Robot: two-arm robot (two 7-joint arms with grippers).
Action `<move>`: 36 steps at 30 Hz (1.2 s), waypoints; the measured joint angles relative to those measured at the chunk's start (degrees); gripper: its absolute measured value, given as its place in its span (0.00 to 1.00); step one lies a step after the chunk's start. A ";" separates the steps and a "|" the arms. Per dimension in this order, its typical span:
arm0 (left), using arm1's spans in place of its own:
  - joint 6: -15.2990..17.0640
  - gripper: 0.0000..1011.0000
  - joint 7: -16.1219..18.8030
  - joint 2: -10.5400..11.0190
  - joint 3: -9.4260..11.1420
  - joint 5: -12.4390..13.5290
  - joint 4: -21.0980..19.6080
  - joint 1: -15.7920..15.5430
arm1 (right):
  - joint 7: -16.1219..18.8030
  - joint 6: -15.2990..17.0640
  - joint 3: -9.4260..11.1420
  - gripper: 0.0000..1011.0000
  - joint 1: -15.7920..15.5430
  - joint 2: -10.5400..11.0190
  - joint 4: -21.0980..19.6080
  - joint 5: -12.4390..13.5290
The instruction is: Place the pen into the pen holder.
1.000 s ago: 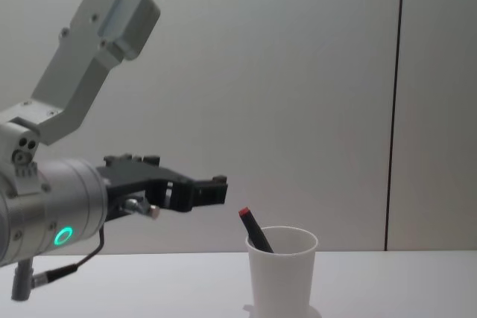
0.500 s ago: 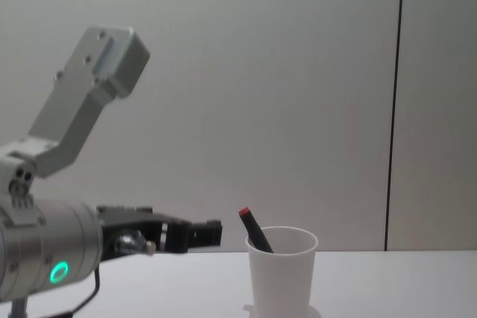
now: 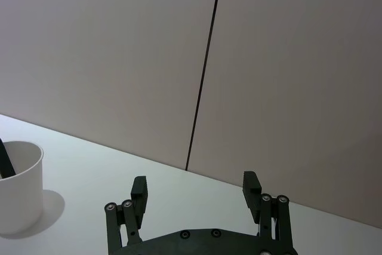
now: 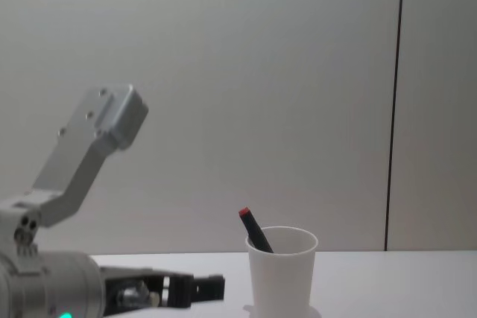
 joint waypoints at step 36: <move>8.05 0.99 1.74 0.82 -0.04 -2.20 1.04 3.15 | 0.00 0.00 0.00 0.99 0.00 0.00 0.01 0.00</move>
